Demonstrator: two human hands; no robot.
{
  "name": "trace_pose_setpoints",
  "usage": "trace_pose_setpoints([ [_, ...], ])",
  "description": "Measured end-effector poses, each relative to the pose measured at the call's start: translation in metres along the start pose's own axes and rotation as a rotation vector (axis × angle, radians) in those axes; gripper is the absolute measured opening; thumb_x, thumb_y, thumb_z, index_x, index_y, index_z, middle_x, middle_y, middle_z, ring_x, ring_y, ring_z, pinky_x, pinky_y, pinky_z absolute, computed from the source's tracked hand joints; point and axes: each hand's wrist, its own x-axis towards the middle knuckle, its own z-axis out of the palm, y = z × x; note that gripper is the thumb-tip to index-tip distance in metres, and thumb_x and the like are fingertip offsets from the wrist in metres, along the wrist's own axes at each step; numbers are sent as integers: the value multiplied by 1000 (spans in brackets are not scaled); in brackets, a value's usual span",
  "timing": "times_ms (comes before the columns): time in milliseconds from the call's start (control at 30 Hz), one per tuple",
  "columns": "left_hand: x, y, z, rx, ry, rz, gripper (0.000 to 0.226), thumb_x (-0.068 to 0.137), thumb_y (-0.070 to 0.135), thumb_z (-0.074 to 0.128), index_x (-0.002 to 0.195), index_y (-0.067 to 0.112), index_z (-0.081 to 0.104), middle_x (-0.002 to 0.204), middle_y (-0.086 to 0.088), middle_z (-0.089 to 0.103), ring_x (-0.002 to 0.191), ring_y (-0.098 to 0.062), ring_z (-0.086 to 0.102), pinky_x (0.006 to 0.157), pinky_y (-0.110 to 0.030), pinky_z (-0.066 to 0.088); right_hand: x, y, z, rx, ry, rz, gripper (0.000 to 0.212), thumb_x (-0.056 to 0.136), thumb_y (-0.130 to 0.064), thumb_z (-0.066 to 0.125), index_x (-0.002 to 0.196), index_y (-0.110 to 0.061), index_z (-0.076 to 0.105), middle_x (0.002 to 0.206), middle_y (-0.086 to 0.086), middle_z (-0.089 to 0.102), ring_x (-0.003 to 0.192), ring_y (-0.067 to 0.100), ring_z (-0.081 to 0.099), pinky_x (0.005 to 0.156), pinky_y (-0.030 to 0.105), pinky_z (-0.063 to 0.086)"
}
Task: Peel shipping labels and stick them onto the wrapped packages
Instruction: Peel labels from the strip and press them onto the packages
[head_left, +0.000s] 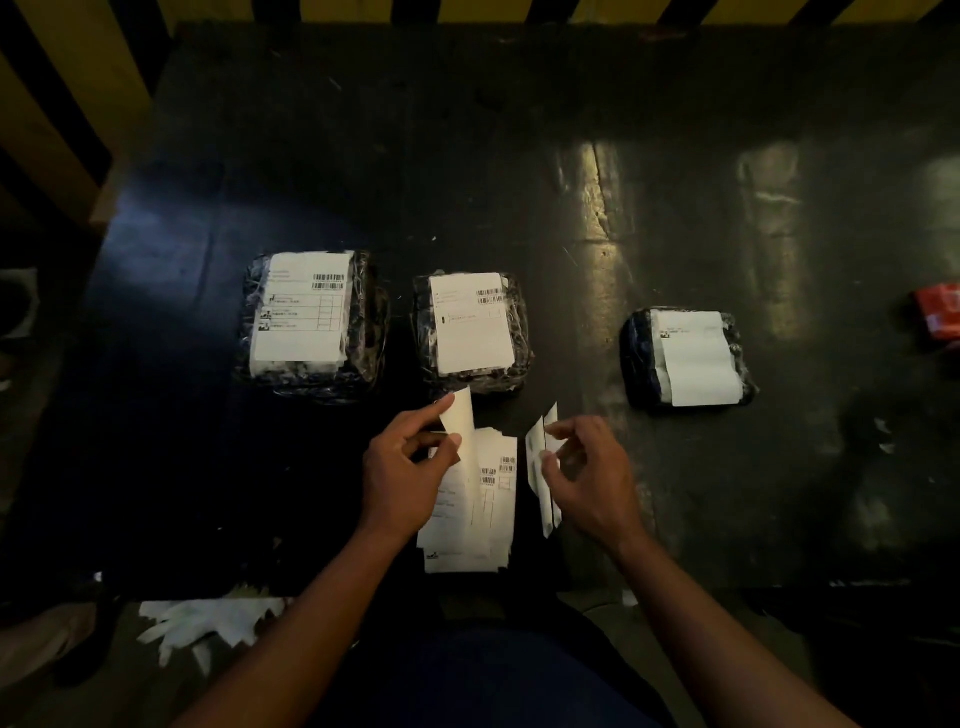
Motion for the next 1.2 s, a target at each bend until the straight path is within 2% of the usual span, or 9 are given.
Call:
trace_pose_setpoints([
  [200,8,10,13,-33,-30,19,49,91,-2,72,129,29,70,116,-6,71,96,-18,75,81,-41,65,-14,-66,10,214,-138,-181,43,84,-22,79,124,-23,60,107,-13,66,96,8,66,77,22,56],
  [333,9,17,17,-93,-30,-17,48,92,4,72,128,36,69,112,-5,73,98,-18,75,85,-48,63,-10,-79,21,234,-10,-172,44,85,-17,79,123,-22,59,96,-12,66,88,9,67,72,27,57],
  [500,8,33,13,-249,-104,-2,62,92,26,72,146,46,47,116,0,72,103,-21,75,87,-37,62,1,-86,17,303,102,-114,28,88,-13,77,110,-21,61,86,-11,68,77,11,68,67,29,58],
  [600,15,32,5,-115,19,11,59,92,30,74,146,38,51,123,0,67,109,-13,70,84,-24,59,12,-83,5,369,125,-25,34,84,-6,81,106,-21,59,92,-9,70,80,8,69,68,22,59],
  [700,24,29,-4,-24,59,-191,59,91,29,76,144,34,51,127,2,62,109,-7,65,85,-23,55,24,-81,-13,571,75,89,33,83,3,79,105,-14,60,95,3,73,88,14,73,76,26,61],
  [767,28,28,-7,-199,-51,-392,58,92,26,76,143,29,50,126,-5,67,109,-15,67,91,-34,57,30,-79,-24,714,32,127,27,83,7,76,102,-5,61,97,9,74,94,20,74,81,33,62],
  [833,28,31,-7,-382,-123,-466,53,92,16,74,140,24,54,119,-13,73,109,-24,71,88,-37,59,34,-79,-29,767,-1,148,22,85,7,74,99,-3,61,98,13,74,94,21,75,79,34,62],
  [967,30,33,-6,-391,-78,-337,54,88,0,74,134,24,59,103,-15,75,99,-29,74,80,-40,62,38,-75,-33,686,-36,163,16,87,3,73,99,-2,64,100,9,76,94,18,75,69,26,60],
  [1200,29,32,0,-86,-37,3,51,87,-2,76,126,28,63,89,-2,73,86,-17,74,82,-35,63,44,-60,-14,383,103,129,18,87,-6,78,100,-18,80,99,-8,77,90,6,72,78,25,62],
])
